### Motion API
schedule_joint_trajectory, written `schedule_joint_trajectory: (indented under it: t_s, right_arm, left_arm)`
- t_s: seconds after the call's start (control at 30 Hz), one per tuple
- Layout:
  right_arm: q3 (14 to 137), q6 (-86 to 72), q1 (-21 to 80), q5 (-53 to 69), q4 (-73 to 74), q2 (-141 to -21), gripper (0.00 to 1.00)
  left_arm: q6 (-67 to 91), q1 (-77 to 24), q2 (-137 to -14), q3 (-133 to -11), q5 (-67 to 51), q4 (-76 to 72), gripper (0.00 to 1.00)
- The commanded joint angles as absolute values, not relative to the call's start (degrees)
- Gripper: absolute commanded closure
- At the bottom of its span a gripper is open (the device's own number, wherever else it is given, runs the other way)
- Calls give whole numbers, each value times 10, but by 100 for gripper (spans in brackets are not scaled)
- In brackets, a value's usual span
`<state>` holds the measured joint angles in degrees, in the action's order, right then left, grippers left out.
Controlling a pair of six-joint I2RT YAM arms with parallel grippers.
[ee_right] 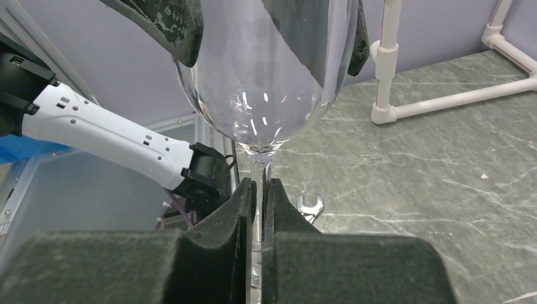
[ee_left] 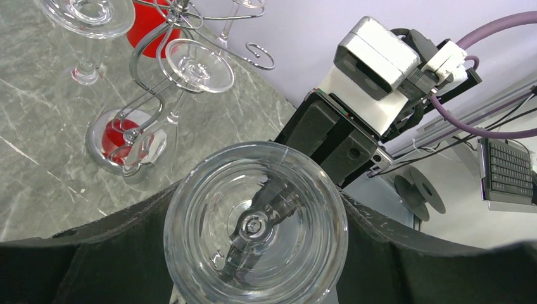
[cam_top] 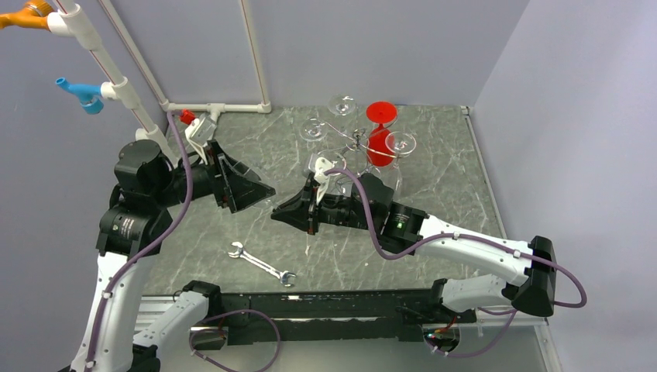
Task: Take the wine glass off the wine glass rack
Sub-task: Place the wine glass at the center of the board.
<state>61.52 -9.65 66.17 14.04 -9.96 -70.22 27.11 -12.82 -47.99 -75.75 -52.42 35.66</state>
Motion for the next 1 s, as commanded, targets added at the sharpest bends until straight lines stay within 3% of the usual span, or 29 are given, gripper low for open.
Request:
schedule_joint_trajectory:
  t_s: [0.0, 0.13, 0.23, 0.37, 0.47, 0.57, 0.77, 0.97]
  right_arm:
    - [645, -102, 664, 143, -149, -694, 100]
    - [644, -104, 664, 144, -149, -694, 100]
    - [644, -106, 664, 142, -147, -696, 100]
    - [648, -110, 664, 129, -139, -696, 97]
    - [651, -111, 664, 127, -133, -697, 76]
    - [652, -111, 665, 127, -131, -697, 65]
    - [656, -111, 664, 132, -119, -699, 52]
    - [656, -107, 664, 125, -104, -685, 49]
  left_arm:
    - [270, -129, -472, -766, -526, 339, 26]
    - [272, -129, -473, -766, -523, 341, 46]
    - [274, -129, -473, -765, -521, 338, 74]
    - [271, -129, -475, -770, -510, 346, 100]
    - [264, -129, -476, -773, -493, 356, 100]
    - [260, -129, -475, -773, -484, 358, 100]
    - [248, -129, -474, -775, -461, 367, 100]
    - [220, -129, -469, -770, -401, 386, 100]
